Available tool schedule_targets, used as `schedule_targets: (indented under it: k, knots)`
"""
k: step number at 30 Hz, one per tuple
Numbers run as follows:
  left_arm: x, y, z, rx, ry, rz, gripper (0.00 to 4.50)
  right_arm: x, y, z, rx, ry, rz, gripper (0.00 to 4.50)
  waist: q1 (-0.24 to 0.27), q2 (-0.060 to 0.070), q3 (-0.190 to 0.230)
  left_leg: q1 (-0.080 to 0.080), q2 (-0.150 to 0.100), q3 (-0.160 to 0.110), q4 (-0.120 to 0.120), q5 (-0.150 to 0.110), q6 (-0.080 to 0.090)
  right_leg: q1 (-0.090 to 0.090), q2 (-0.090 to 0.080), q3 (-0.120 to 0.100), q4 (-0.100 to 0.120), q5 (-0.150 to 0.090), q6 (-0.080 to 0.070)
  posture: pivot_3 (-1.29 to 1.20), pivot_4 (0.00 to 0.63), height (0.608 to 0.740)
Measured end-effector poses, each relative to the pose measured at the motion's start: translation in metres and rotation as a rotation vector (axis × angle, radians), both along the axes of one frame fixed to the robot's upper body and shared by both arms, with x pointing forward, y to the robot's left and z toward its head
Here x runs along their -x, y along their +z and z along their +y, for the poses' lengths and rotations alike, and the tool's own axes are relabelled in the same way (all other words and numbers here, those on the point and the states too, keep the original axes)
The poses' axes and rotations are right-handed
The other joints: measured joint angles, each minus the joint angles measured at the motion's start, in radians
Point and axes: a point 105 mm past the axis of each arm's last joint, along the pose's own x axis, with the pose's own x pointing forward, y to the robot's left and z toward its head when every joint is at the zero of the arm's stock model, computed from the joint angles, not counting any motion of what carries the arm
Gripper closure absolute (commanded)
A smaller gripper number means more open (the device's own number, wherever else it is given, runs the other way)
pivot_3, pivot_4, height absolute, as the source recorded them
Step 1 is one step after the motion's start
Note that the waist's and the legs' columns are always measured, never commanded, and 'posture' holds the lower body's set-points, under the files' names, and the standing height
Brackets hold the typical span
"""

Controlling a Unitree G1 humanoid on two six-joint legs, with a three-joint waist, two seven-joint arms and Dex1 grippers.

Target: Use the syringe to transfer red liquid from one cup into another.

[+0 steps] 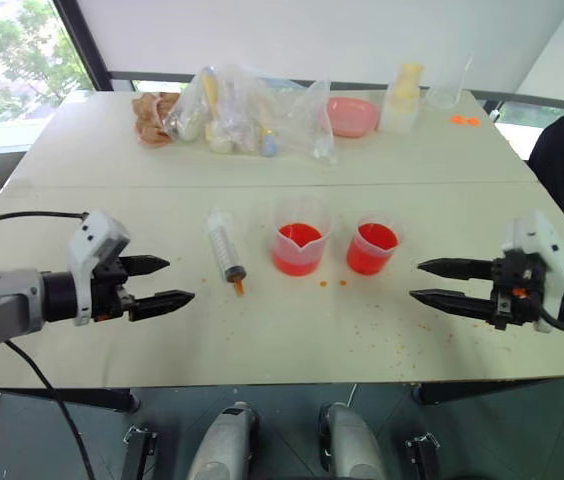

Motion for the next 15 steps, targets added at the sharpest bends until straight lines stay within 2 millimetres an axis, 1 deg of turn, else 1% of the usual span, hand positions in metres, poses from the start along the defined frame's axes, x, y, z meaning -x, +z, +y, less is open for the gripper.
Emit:
schedule_targets:
  k: [1,4,6,7,8,9,10,11,13,15]
  knots:
    - [-0.001,0.002,-0.001,0.002,-0.001,-0.002,0.06,0.0,0.0,0.0,0.0,0.0,-0.002,2.11,0.0,0.0,0.0,0.0,0.0,0.0,0.0,0.0,0.0,0.0,0.0,0.0,0.0,0.0,0.0,0.0,0.15,0.74]
    - [-0.004,0.005,-0.01,-0.023,-0.008,0.062,0.06,-0.001,0.001,0.002,0.004,0.01,-0.013,2.11,0.001,-0.001,0.0,0.0,0.0,0.0,0.0,0.0,0.0,0.001,0.0,0.0,0.0,0.0,0.0,0.0,0.15,0.74]
    - [-0.013,0.01,-0.014,-0.069,0.006,0.105,0.06,-0.003,0.002,0.005,0.008,0.023,-0.023,2.11,0.001,-0.001,0.0,0.001,-0.001,0.0,0.001,0.0,0.0,0.002,0.001,0.0,0.001,0.0,0.001,0.0,0.15,0.74]
    - [-0.022,0.017,-0.017,-0.077,0.027,0.116,0.06,-0.004,0.005,0.007,0.01,0.038,-0.039,2.11,0.003,-0.001,0.001,0.001,-0.002,-0.001,0.002,0.0,0.0,0.002,0.001,-0.001,0.002,0.0,0.001,0.0,0.15,0.74]
    - [-0.037,0.026,-0.021,-0.07,0.07,0.128,0.06,-0.006,0.01,0.01,0.018,0.064,-0.068,2.11,0.004,-0.002,0.001,0.001,-0.002,-0.002,0.003,0.0,0.0,0.003,0.001,-0.001,0.002,0.0,0.002,0.0,0.15,0.74]
    - [-0.056,0.035,-0.025,-0.043,0.124,0.157,0.06,-0.008,0.017,0.016,0.029,0.1,-0.104,2.11,0.005,-0.002,0.001,0.002,-0.003,-0.003,0.004,0.0,0.0,0.005,0.001,-0.001,0.003,0.0,0.002,0.0,0.15,0.74]
    - [-0.069,0.04,-0.025,-0.041,0.178,0.179,0.06,-0.007,0.024,0.022,0.037,0.139,-0.145,2.11,0.0,-0.002,0.001,0.002,-0.002,-0.003,0.004,0.001,0.0,0.005,0.002,-0.002,0.003,0.002,0.006,0.0,0.15,0.74]
    - [-0.083,0.038,-0.026,-0.041,0.236,0.242,0.06,-0.008,0.031,0.027,0.043,0.178,-0.178,2.11,-0.003,-0.003,0.0,0.003,-0.003,-0.003,0.004,0.001,0.0,0.006,0.001,-0.001,0.004,0.002,0.008,0.0,0.15,0.74]
    - [-0.095,0.032,-0.028,-0.054,0.298,0.323,0.06,-0.007,0.037,0.033,0.051,0.226,-0.213,2.11,-0.013,-0.003,0.0,0.003,-0.003,-0.003,0.001,0.0,0.0,0.002,0.001,0.0,0.004,0.002,0.009,0.0,0.15,0.74]
    - [-0.11,0.021,-0.036,-0.041,0.351,0.419,0.06,-0.009,0.038,0.04,0.062,0.279,-0.228,2.11,-0.019,-0.003,0.0,0.002,-0.003,-0.003,0.001,0.001,0.0,0.0,0.001,-0.001,0.006,0.002,0.009,0.0,0.15,0.74]
